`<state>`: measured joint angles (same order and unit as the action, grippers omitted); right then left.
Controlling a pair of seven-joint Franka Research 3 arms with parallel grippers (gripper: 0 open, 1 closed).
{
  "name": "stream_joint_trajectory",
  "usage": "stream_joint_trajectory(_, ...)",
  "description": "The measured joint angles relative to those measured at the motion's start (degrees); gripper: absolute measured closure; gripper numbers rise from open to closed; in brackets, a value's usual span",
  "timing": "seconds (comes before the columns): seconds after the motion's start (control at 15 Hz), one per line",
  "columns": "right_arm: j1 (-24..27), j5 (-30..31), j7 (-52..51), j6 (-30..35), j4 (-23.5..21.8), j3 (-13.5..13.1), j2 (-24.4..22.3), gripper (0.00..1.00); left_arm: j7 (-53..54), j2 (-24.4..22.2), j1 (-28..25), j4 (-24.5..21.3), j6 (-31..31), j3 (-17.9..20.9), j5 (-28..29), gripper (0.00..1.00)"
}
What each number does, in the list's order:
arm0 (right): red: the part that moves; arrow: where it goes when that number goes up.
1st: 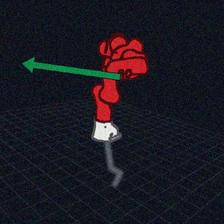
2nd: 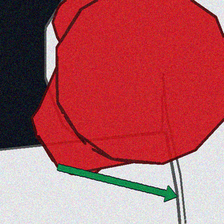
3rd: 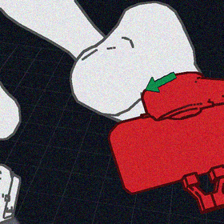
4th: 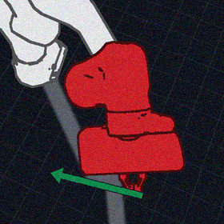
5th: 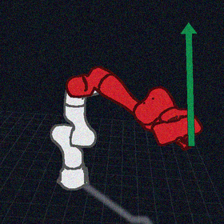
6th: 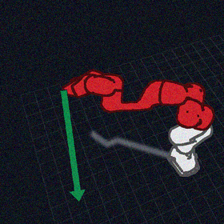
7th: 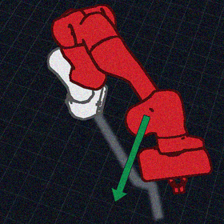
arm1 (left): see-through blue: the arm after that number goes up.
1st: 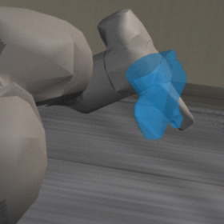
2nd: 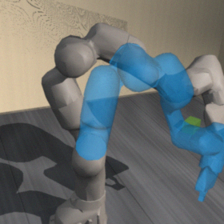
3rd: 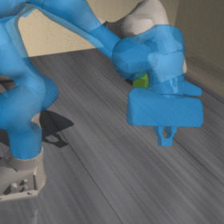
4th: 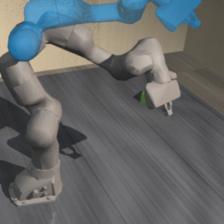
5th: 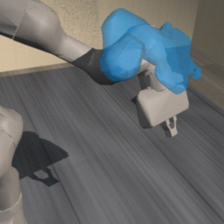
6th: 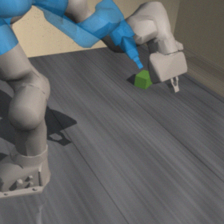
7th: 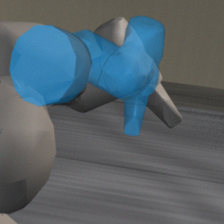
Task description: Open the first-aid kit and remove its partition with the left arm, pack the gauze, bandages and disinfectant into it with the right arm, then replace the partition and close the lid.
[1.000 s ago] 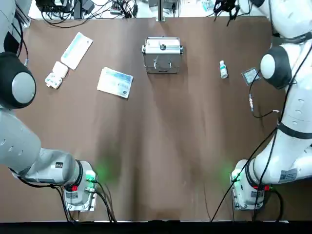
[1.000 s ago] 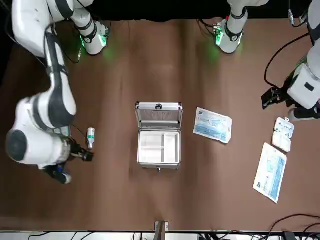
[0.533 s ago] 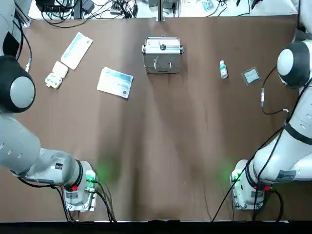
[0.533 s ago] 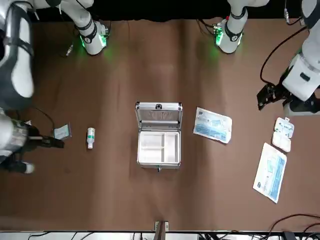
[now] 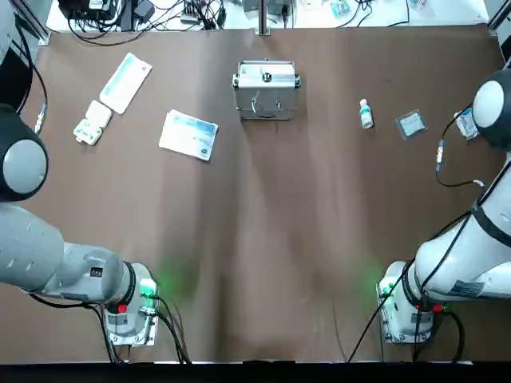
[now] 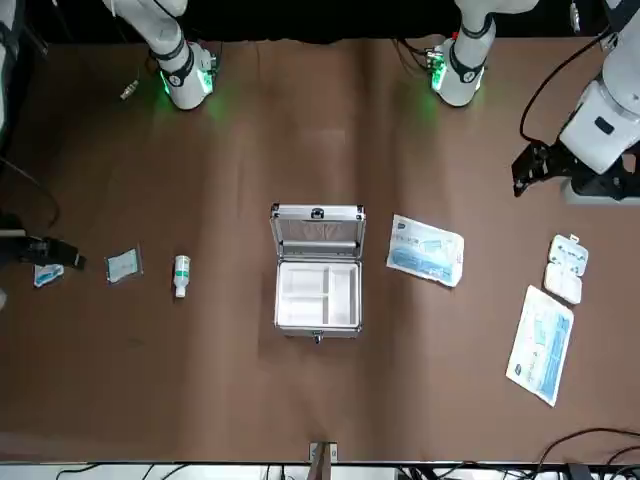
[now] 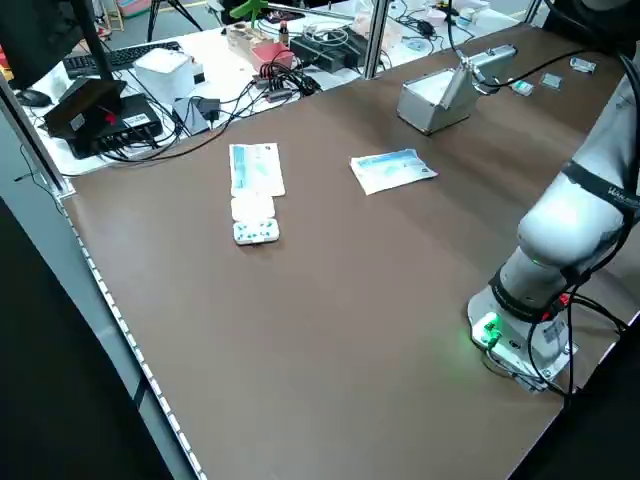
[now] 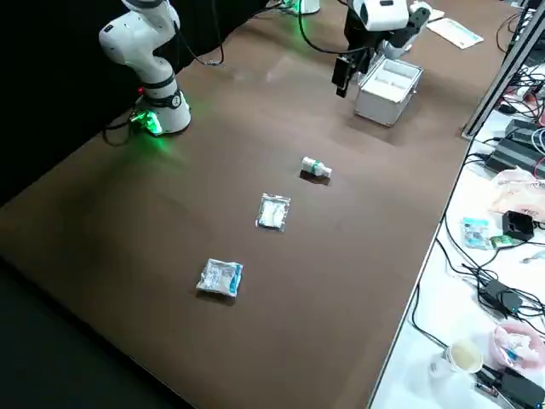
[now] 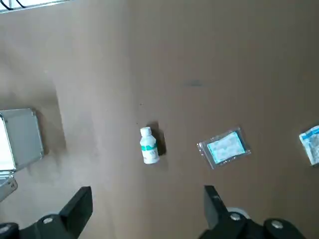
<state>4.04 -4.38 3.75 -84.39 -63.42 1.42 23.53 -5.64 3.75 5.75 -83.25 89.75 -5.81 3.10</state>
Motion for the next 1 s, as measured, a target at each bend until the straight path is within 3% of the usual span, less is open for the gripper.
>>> stream_joint_trajectory(0.4,-2.1,0.2,-0.1,-8.1,-11.8,1.1,-3.4,0.01,1.3,-0.9,0.0,-1.6,0.0,0.0,-0.1,0.0)
stream_joint_trajectory(1.0,-2.6,0.2,-1.8,-10.4,-17.0,1.1,-3.5,0.01,1.3,-0.8,0.6,-2.2,-2.1,-0.3,-0.2,0.0)
